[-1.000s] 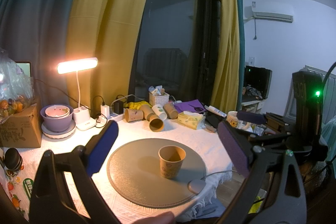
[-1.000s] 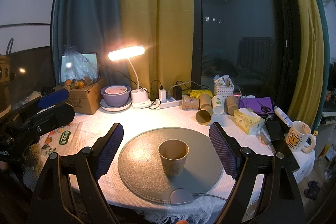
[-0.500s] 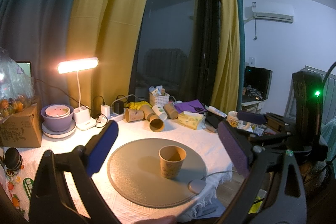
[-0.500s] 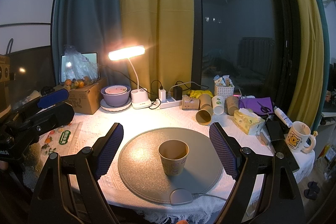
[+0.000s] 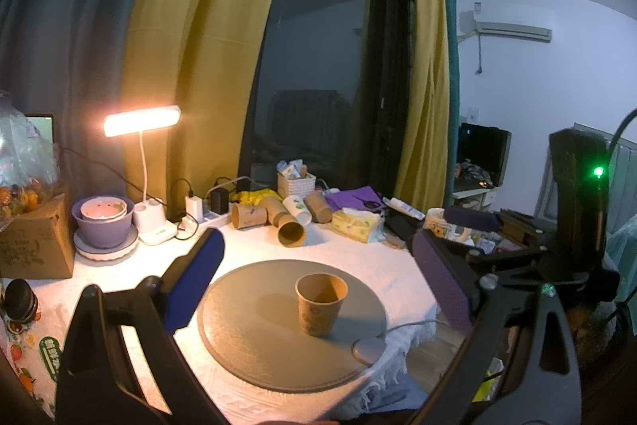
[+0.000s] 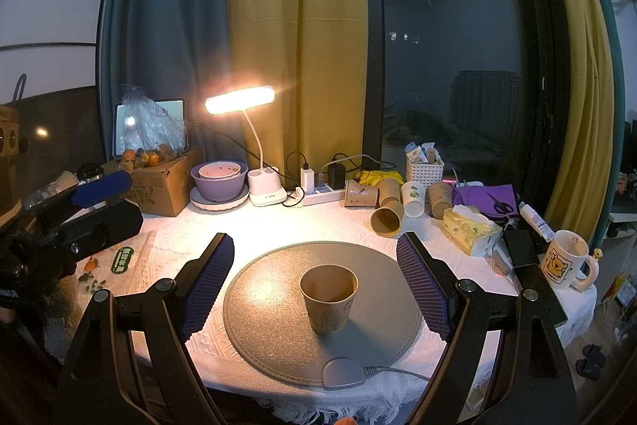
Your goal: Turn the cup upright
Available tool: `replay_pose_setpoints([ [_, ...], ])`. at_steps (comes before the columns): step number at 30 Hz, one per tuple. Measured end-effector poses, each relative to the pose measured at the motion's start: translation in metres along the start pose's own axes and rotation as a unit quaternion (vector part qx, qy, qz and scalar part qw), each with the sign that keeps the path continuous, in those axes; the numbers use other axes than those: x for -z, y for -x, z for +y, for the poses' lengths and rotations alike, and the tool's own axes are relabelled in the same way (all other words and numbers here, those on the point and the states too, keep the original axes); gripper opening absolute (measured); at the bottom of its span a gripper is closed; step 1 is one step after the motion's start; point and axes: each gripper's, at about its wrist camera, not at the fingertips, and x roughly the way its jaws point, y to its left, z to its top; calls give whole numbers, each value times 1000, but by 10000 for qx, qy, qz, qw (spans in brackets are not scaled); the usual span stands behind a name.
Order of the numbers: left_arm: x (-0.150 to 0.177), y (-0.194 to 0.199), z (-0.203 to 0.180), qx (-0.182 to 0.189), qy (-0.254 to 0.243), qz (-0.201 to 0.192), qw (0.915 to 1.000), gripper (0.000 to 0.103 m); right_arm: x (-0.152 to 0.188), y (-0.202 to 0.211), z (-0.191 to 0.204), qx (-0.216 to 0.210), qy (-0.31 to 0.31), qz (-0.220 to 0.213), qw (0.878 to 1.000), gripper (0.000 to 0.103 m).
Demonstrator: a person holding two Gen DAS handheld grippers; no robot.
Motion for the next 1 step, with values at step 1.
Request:
replay_pose_setpoints([
  [1, 0, 0, 0, -7, 5, -8, 10000, 97, 0, 0, 0, -2, 5, 4, 10000, 86],
])
